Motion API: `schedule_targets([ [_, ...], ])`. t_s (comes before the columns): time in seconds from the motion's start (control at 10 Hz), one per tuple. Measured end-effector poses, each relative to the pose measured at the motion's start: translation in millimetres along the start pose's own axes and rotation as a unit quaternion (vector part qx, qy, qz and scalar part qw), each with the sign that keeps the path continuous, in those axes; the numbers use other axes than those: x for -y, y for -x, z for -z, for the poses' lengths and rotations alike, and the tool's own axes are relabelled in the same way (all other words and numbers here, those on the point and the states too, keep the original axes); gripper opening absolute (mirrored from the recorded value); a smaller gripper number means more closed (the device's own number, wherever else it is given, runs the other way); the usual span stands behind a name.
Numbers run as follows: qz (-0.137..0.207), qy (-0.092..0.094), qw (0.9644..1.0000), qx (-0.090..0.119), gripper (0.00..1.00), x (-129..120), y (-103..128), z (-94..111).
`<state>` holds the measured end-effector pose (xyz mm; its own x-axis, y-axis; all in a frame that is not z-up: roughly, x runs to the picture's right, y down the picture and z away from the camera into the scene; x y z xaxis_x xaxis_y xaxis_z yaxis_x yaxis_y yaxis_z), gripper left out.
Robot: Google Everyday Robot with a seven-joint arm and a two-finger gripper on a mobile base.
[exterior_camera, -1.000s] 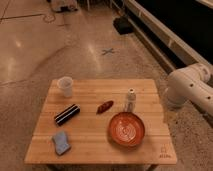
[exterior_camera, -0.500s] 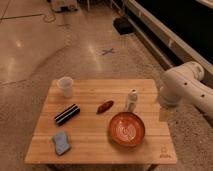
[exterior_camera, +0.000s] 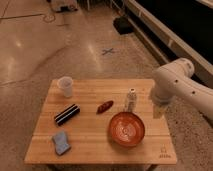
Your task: Pick up the ceramic cup
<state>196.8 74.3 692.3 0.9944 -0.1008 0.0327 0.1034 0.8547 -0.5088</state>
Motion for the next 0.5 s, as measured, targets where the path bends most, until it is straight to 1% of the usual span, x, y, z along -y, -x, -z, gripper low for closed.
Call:
schedule_targets([
  [0.1, 0.024, -0.003, 0.9997, 0.000, 0.65, 10, 26, 2],
  [0.3, 0.048, -0.004, 0.9989, 0.002, 0.65, 18, 48, 5],
  [0.5, 0.067, -0.006, 0.9977, 0.006, 0.65, 31, 85, 5],
])
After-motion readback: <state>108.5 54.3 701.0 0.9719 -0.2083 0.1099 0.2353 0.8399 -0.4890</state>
